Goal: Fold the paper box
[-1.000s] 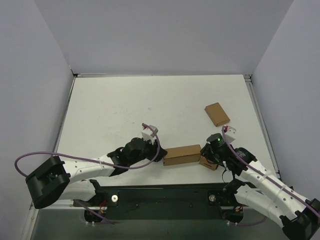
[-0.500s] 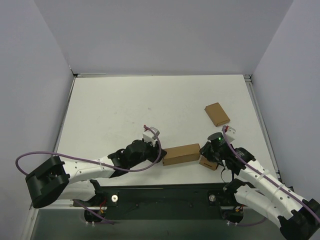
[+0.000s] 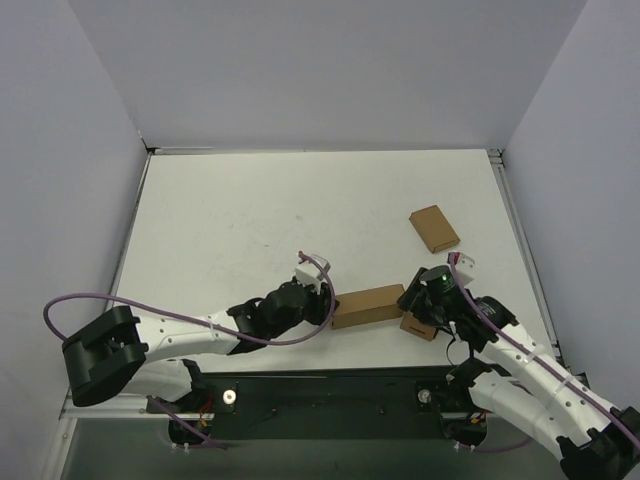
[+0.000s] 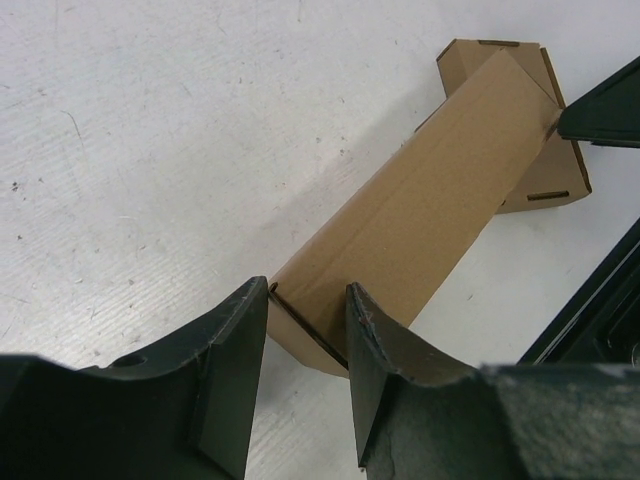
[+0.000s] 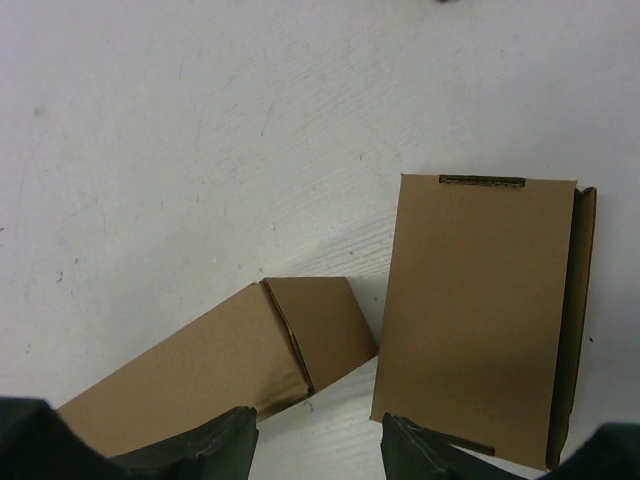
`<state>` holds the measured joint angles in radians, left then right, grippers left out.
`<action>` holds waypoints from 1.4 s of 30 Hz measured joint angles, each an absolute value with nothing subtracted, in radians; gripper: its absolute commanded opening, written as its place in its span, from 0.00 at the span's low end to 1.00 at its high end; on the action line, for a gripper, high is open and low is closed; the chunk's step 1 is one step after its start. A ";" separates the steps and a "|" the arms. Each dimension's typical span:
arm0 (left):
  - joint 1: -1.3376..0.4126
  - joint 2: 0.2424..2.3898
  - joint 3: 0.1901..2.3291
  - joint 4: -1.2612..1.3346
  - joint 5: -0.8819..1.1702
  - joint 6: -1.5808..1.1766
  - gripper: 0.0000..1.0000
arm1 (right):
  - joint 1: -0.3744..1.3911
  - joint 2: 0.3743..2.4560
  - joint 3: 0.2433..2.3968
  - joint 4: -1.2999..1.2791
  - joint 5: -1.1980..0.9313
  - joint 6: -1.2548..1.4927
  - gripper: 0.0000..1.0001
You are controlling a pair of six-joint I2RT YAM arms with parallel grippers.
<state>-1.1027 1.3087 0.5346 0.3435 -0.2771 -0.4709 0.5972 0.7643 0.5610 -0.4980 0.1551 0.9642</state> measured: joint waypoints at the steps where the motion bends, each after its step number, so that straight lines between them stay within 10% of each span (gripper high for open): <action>1: -1.106 1.300 0.534 0.331 -0.283 -0.471 0.46 | 0.601 0.751 0.561 -0.503 0.147 0.966 0.57; 20: -1.218 1.156 0.450 0.278 -0.310 -0.450 0.47 | 0.799 0.758 0.441 -0.291 0.120 1.184 0.40; 42: -1.236 0.936 0.423 0.161 -0.253 -0.448 0.72 | 0.834 0.454 0.342 -0.466 0.143 1.361 0.35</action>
